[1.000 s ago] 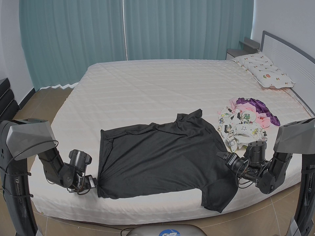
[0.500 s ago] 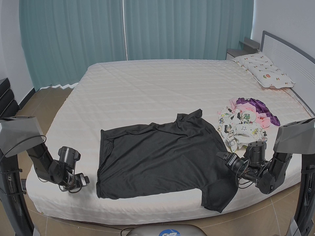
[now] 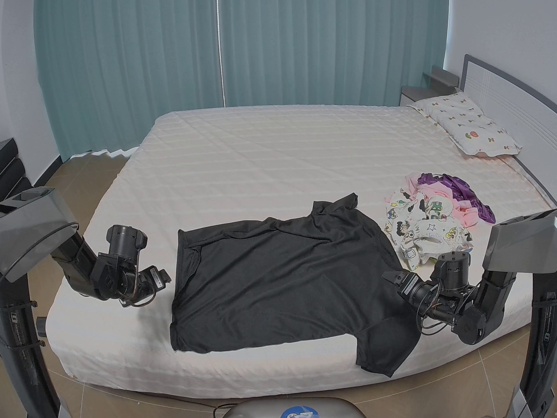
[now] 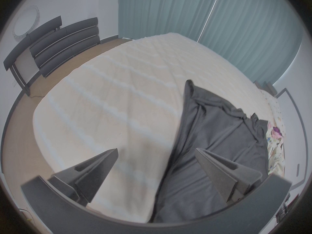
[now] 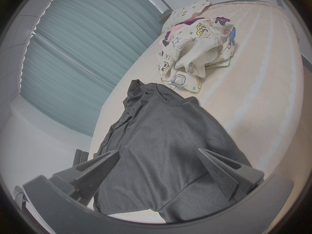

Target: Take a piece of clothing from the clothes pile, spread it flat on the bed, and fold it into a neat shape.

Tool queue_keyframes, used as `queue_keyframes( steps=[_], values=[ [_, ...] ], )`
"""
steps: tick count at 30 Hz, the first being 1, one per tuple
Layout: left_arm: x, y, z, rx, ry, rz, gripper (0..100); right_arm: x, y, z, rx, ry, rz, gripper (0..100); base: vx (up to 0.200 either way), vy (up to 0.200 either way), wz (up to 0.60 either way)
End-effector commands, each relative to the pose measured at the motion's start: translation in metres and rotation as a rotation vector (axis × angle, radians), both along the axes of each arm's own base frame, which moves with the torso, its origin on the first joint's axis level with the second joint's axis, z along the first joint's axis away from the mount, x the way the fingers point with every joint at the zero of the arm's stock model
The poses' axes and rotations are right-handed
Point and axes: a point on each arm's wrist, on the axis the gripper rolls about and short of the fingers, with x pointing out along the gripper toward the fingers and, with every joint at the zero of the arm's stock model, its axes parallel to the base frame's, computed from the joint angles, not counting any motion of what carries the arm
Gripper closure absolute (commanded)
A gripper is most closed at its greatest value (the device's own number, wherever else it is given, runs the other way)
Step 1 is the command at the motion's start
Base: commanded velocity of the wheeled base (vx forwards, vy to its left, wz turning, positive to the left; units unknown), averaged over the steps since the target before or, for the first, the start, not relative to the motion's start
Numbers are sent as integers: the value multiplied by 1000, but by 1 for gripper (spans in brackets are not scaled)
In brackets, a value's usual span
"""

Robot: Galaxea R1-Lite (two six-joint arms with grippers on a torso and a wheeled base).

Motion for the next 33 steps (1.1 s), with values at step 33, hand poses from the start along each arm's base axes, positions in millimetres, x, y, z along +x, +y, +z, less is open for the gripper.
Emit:
queue_keyframes(
  steps=[33],
  values=[
    [159, -41, -39, -131, -38, 98, 0, 1, -2, -4, 1, 9, -3, 0, 18, 0, 0]
  ],
)
